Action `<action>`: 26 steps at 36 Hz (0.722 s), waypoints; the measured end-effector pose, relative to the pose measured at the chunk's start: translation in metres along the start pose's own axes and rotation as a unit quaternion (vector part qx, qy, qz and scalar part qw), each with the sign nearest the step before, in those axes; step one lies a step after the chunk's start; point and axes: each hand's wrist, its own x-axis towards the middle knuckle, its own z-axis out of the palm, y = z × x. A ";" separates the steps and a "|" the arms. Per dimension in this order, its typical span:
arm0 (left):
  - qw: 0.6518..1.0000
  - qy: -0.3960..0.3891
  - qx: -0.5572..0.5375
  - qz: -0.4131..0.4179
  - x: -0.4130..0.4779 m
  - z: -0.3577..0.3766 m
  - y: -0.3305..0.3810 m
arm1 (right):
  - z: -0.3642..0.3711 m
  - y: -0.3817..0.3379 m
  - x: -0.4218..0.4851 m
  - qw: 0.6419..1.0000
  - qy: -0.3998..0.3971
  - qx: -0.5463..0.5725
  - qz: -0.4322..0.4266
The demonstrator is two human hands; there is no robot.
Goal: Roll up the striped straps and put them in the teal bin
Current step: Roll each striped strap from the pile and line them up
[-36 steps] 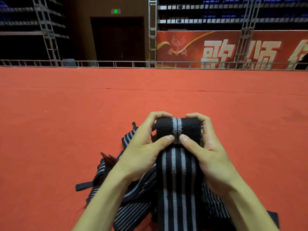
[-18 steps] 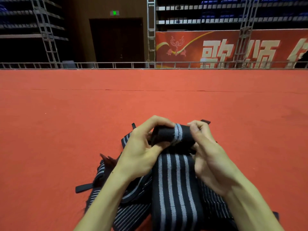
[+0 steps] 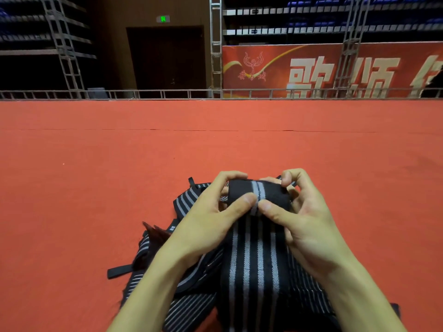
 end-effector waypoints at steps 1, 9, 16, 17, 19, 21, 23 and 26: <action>1.000 -0.005 -0.006 -0.004 0.000 -0.001 0.000 | 0.001 -0.001 -0.001 1.000 0.003 -0.004 0.000; 0.996 -0.003 -0.058 0.068 -0.002 -0.003 0.000 | -0.006 -0.001 0.000 0.997 -0.037 -0.023 0.060; 0.998 -0.041 -0.050 0.020 -0.002 -0.005 -0.002 | -0.001 -0.004 -0.001 0.993 -0.014 -0.113 0.015; 0.998 -0.047 -0.047 0.015 -0.003 -0.005 -0.001 | -0.001 -0.004 -0.001 0.994 -0.013 -0.112 0.013; 0.998 -0.062 -0.026 0.015 -0.003 -0.003 -0.001 | -0.002 -0.004 0.000 0.994 -0.015 -0.110 0.008; 0.998 -0.063 -0.030 0.010 -0.003 -0.004 -0.003 | -0.003 -0.003 0.000 0.994 -0.018 -0.112 0.004; 0.995 -0.061 -0.071 -0.017 -0.001 -0.006 -0.004 | -0.002 -0.002 0.000 0.994 -0.016 -0.112 0.004; 0.997 -0.037 -0.067 -0.012 0.001 -0.008 -0.007 | 0.000 0.002 0.000 0.992 -0.012 -0.126 0.002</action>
